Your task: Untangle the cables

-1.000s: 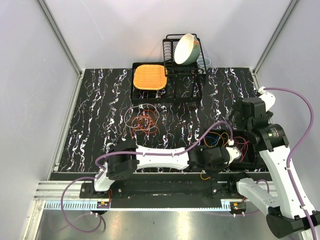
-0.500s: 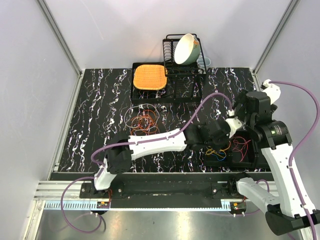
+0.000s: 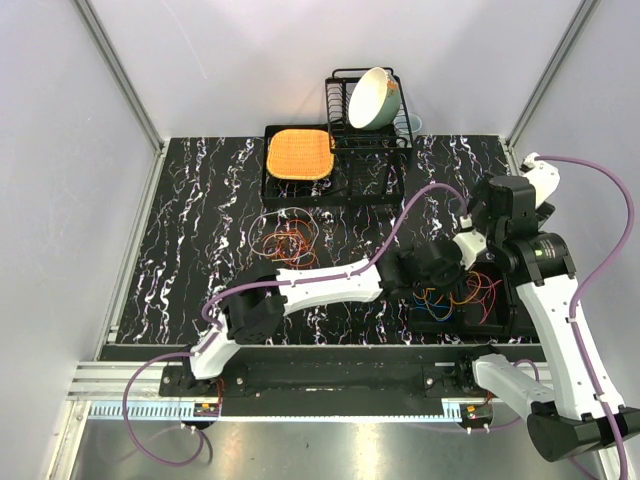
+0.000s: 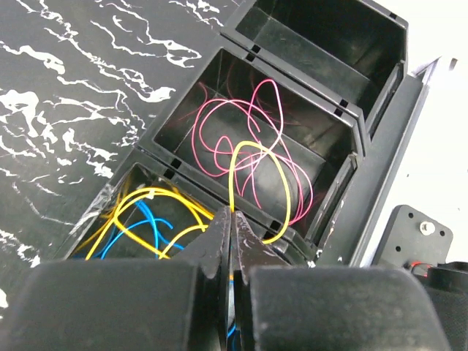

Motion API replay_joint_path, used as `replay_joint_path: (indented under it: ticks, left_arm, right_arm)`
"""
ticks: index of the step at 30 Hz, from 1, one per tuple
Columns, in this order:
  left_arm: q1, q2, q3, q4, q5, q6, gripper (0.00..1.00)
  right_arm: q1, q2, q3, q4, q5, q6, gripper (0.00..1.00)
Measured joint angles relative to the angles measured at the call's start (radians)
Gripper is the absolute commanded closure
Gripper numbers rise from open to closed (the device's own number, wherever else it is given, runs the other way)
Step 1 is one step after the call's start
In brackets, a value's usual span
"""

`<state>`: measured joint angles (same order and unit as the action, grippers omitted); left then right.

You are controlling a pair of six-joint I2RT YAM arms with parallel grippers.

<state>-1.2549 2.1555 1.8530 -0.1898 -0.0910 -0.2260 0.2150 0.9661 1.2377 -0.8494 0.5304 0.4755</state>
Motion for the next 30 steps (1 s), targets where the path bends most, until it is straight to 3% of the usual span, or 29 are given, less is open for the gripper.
replay_joint_path:
  ticks: [6,10,18,21,25,28,30]
  left_arm:
    - [0.008,-0.014,-0.163,0.119,-0.006,-0.046,1.0]
    - [0.071,-0.013,-0.283,0.135,-0.013,-0.119,1.0]
    - [0.14,-0.018,-0.331,0.139,-0.051,-0.177,1.0]
    - [0.138,-0.018,-0.331,0.139,-0.05,-0.182,0.99]
    - [0.137,-0.018,-0.324,0.123,-0.048,-0.193,0.8]
    - [0.137,-0.018,-0.316,0.105,-0.047,-0.204,0.68]
    - [0.136,-0.018,-0.316,0.102,-0.043,-0.214,0.65]
  right_arm:
    - [0.001,0.008,-0.021,0.004,-0.029,-0.001,0.0]
    - [0.0,0.006,-0.03,-0.009,-0.068,0.0,0.0]
    - [-0.011,0.005,-0.098,-0.028,-0.135,0.035,0.02]
    - [-0.016,0.008,-0.156,-0.039,-0.167,0.058,0.1]
    - [-0.02,0.035,-0.23,-0.041,-0.216,0.085,0.23]
    - [-0.021,0.075,-0.274,-0.04,-0.241,0.1,0.21]
    - [-0.023,0.103,-0.281,-0.04,-0.248,0.107,0.23]
